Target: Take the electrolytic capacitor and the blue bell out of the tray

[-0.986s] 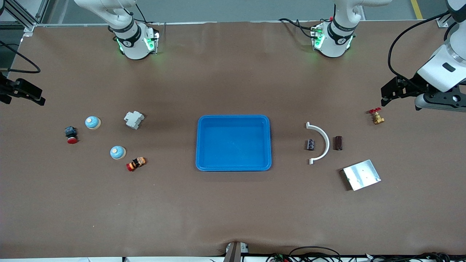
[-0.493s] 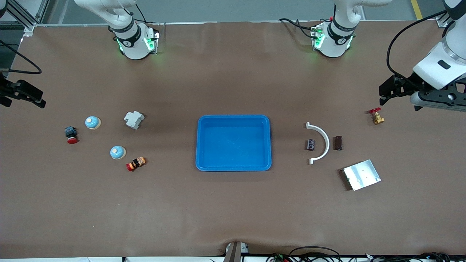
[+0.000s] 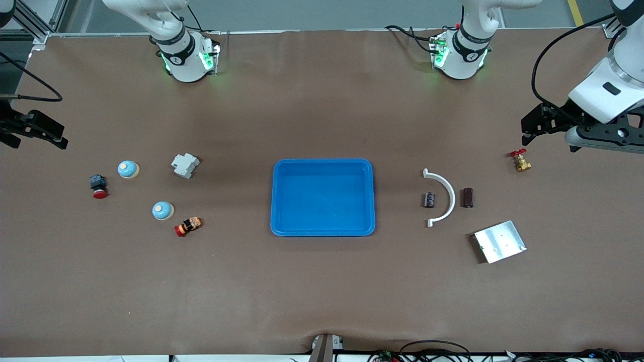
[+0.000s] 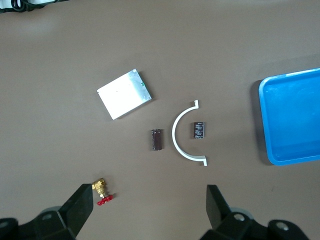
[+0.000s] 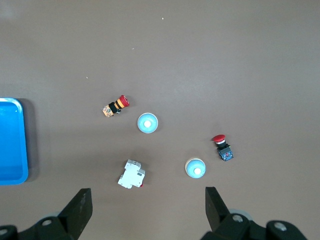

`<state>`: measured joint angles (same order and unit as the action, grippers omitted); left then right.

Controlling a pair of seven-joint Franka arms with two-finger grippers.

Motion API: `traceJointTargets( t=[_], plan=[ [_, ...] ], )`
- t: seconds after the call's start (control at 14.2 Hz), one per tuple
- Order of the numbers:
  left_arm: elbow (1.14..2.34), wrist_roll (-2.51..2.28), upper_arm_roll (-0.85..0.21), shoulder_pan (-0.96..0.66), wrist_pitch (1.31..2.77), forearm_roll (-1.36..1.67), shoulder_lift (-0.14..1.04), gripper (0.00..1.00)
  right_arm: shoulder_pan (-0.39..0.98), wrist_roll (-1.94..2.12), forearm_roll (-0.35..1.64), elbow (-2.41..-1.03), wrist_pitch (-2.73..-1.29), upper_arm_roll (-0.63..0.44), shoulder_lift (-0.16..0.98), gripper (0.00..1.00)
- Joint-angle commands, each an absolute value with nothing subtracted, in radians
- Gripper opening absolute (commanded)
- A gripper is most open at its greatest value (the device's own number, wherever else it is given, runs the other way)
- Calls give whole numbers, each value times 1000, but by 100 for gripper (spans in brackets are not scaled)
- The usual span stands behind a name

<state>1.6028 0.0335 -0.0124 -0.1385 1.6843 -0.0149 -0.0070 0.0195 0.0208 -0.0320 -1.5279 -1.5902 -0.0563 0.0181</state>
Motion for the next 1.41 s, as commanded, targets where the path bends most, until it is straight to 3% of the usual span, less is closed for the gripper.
traceJointTargets(
  t=[0.0, 1.34],
  plan=[
    [1591, 20, -17, -143, 1661, -5, -15, 100, 20, 17, -23, -1513, -1582, -46, 18, 100],
    [1588, 0, -35, -143, 1654, -18, -15, 100, 12, 17, -23, -1514, -1577, -46, 20, 100]
  ],
)
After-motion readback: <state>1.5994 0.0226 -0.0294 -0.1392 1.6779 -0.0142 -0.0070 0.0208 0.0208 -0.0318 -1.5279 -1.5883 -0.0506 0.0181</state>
